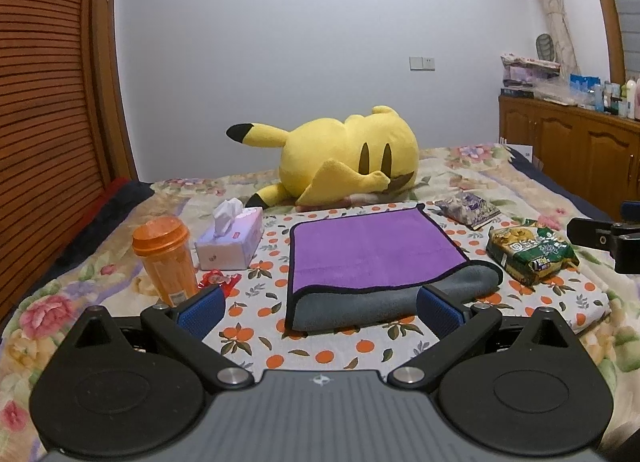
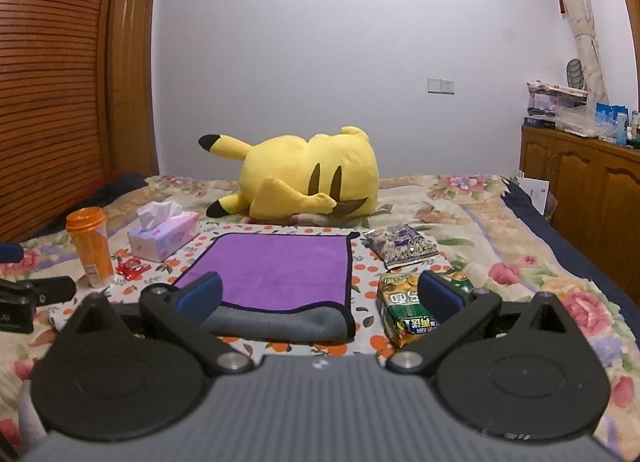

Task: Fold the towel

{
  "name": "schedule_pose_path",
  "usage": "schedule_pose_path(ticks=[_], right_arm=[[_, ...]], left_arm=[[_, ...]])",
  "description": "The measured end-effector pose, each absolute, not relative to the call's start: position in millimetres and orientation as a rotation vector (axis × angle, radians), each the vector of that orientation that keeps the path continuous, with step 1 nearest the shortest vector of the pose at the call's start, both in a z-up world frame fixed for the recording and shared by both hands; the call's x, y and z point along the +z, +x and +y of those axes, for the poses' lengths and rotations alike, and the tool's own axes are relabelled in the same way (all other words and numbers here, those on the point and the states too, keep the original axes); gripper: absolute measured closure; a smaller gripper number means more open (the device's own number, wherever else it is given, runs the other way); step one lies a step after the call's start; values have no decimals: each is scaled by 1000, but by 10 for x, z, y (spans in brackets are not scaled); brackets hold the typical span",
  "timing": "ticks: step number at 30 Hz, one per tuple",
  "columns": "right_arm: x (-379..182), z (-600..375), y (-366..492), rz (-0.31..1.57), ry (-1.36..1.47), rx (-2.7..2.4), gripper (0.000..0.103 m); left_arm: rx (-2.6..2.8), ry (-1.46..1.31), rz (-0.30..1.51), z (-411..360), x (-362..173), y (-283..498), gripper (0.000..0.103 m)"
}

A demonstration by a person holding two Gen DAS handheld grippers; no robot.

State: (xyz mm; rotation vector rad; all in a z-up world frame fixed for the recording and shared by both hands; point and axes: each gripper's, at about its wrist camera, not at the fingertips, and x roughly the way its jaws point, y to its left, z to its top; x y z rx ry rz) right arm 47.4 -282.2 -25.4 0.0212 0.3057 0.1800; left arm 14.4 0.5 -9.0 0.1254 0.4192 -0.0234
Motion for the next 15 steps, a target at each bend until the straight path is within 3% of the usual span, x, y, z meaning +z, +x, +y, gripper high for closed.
schedule_pose_path(ticks=[15], right_arm=[[-336,-2743,651,357,-5,189,0]], left_arm=[[-37,141,485,49,-187,463,0]])
